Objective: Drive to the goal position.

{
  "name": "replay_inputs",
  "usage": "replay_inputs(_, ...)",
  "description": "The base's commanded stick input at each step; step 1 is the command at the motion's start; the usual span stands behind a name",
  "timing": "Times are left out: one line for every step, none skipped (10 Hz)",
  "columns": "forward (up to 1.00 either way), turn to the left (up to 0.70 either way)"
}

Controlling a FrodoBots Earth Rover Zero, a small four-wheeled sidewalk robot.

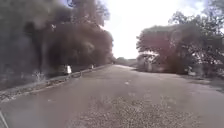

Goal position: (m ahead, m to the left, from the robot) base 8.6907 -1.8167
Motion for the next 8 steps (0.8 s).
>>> replay_inputs(0.50,0.00)
replay_inputs(0.50,0.00)
replay_inputs(0.50,0.00)
replay_inputs(0.50,0.00)
replay_inputs(0.50,0.00)
replay_inputs(0.50,0.00)
replay_inputs(0.50,0.00)
replay_inputs(0.50,0.00)
